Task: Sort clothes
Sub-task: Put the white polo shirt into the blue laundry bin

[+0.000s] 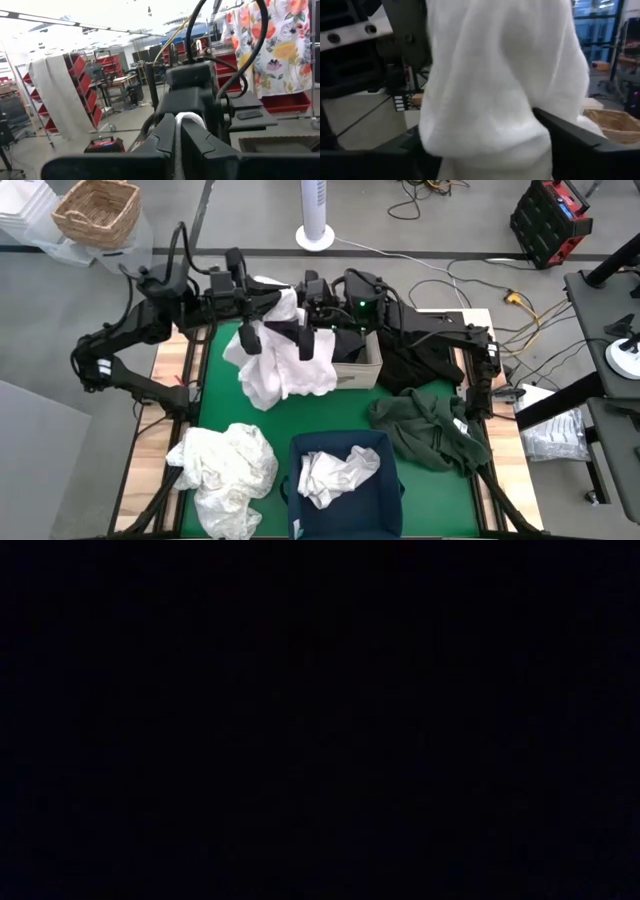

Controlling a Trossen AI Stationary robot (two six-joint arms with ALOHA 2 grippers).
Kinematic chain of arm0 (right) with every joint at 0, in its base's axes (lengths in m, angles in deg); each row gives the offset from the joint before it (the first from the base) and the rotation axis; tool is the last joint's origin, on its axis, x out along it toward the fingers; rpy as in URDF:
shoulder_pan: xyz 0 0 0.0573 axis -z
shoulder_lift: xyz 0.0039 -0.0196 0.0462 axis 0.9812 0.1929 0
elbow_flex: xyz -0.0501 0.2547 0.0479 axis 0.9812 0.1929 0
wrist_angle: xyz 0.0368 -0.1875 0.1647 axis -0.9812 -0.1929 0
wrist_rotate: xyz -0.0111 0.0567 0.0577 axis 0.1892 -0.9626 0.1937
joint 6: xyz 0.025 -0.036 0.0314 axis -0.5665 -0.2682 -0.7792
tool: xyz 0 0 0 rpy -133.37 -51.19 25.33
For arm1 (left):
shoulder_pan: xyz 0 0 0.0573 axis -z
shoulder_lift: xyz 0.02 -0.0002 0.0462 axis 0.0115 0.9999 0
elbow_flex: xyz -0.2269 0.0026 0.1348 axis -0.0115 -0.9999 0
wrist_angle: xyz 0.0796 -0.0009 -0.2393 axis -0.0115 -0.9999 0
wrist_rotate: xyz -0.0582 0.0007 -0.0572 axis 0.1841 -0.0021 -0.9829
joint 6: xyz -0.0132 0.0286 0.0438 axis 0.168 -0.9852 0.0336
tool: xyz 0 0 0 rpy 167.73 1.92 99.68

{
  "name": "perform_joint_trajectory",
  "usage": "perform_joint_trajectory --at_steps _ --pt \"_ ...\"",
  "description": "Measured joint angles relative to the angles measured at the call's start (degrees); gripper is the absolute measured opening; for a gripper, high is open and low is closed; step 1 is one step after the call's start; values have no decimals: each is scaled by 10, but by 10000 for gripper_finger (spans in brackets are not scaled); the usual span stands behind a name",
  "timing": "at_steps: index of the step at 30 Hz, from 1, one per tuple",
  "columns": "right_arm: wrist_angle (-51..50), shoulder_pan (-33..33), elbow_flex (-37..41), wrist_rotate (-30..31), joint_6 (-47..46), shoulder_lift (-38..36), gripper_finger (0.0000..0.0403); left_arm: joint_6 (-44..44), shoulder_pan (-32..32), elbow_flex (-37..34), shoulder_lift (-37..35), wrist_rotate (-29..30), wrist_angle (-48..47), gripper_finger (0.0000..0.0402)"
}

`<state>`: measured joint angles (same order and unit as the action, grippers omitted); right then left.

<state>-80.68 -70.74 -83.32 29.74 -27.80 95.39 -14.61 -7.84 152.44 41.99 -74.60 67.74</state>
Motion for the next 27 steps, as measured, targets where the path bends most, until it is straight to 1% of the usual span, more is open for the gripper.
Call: perform_joint_trajectory --at_steps 2,4,8,9,12,16,20,24,27 --pt "0 -1 0 0 -3 4 225 0 0 0 2 0 3 0" --pt "0 -3 0 0 -1 5 176 4 0 0 2 0 2 0" --pt "-2 -3 0 0 8 4 51 36 0 0 -3 6 2 0" --pt "-4 -3 0 0 16 3 31 46 0 0 -6 21 1 0" --pt "-9 -3 0 -1 19 -2 16 58 0 0 -16 49 -17 10" --pt "-25 -3 -12 0 21 -7 12 72 0 0 -32 50 -47 42" --pt "-48 -3 -28 1 25 -12 11 82 0 0 -47 50 -111 83" --pt "-93 -3 -57 1 25 -12 11 82 0 0 -63 50 -157 116" --pt "-137 -3 -88 1 25 -13 10 82 0 0 -75 51 -163 132"
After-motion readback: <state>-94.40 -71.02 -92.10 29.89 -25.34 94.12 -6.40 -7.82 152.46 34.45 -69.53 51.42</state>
